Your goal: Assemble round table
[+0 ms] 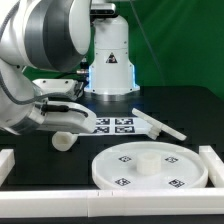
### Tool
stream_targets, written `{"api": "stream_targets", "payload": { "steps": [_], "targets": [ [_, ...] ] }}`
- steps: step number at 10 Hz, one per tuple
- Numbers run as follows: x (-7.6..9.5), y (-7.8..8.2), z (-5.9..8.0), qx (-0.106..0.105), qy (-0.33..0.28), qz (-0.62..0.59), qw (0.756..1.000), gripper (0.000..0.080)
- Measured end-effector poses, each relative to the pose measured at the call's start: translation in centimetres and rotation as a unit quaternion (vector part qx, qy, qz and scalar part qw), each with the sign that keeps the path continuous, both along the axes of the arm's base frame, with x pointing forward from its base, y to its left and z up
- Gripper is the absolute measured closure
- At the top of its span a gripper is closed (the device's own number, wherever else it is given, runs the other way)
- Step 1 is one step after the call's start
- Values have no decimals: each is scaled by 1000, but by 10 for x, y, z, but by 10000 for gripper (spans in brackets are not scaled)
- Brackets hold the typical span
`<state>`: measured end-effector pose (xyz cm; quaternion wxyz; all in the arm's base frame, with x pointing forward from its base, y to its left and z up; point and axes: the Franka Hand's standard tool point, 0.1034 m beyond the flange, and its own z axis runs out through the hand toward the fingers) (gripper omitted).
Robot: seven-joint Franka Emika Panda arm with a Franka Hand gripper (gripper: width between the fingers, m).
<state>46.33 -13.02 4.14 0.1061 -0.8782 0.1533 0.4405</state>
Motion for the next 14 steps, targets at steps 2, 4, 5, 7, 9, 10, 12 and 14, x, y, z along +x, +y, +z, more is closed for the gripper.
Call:
{"api": "stream_targets", "payload": {
  "steps": [2, 4, 5, 7, 9, 10, 12, 14],
  "targets": [
    [0, 1, 0, 0, 1, 1, 1000, 151],
    [-10, 3, -11, -1, 17, -2, 1000, 151],
    [-17, 5, -21, 0, 25, -2, 1000, 151],
    [-35, 12, -36, -6, 20, 1, 1000, 151],
    [-38, 14, -37, -5, 24, 2, 1000, 151],
    [-38, 15, -37, -5, 24, 2, 1000, 151],
    [-38, 15, -37, -5, 24, 2, 1000, 398],
    [-36, 18, -32, -2, 28, 4, 1000, 396]
  ]
}}
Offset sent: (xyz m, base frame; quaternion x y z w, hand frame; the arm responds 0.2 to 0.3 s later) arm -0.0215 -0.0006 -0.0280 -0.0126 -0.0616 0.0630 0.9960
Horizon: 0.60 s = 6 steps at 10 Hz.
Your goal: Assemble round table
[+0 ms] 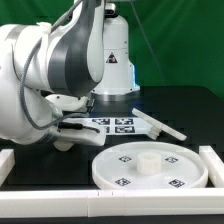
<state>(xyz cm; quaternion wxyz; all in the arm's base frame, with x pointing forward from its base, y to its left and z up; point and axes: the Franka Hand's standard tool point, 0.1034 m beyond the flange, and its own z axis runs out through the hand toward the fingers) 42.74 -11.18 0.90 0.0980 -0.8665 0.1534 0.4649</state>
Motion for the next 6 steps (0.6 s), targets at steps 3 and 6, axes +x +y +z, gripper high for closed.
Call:
{"api": "stream_targets", "payload": {
  "steps": [3, 6],
  "targets": [
    [29, 47, 60, 0, -46, 25, 999, 396],
    [37, 43, 67, -34, -157, 12, 987, 393]
  ]
}}
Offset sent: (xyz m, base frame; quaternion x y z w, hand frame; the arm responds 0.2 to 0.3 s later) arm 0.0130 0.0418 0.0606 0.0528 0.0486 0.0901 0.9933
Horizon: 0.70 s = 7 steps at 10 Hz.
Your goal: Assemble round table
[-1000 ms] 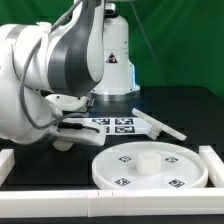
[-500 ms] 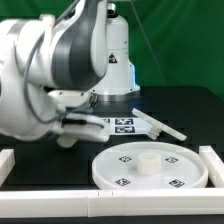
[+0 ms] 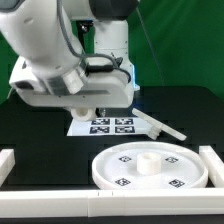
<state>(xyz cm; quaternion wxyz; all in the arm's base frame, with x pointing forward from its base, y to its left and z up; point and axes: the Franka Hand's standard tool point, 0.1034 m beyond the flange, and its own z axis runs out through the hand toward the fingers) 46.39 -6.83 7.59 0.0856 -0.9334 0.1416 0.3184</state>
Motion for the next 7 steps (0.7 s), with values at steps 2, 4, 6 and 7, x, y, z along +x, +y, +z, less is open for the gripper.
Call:
{"api": "stream_targets", "payload": {
  "steps": [2, 4, 6, 7],
  "targets": [
    [13, -2, -3, -27, -77, 0, 997, 393],
    [32, 11, 9, -44, -144, -3, 989, 393],
    [43, 24, 22, -64, -228, 5, 972, 393],
    [36, 19, 20, -73, -245, 0, 967, 393]
  ]
}}
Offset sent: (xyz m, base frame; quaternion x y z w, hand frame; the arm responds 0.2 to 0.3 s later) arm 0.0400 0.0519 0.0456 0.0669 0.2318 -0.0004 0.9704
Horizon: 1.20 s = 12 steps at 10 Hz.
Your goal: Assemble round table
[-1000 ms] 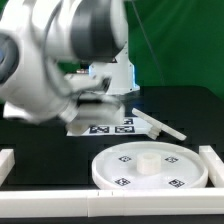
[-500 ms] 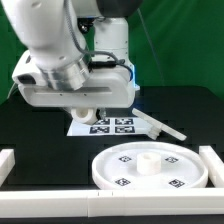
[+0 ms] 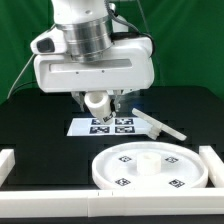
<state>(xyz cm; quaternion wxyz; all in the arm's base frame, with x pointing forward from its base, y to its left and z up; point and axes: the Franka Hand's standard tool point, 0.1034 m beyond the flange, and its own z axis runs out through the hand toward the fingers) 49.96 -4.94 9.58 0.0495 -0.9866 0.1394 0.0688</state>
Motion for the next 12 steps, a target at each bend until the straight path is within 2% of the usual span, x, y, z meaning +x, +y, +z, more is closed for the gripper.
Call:
{"api": "stream_targets", "payload": {
  "steps": [3, 5, 7, 8, 11, 12],
  "targets": [
    [12, 1, 0, -42, -110, -3, 993, 393],
    [24, 35, 12, -62, -197, 15, 978, 393],
    [40, 76, 19, -69, -271, 25, 960, 393],
    [42, 84, 20, -74, -300, 20, 951, 393],
    [41, 84, 17, -77, -302, 25, 950, 393],
    [46, 85, 16, -82, -303, 48, 948, 393]
  ]
}}
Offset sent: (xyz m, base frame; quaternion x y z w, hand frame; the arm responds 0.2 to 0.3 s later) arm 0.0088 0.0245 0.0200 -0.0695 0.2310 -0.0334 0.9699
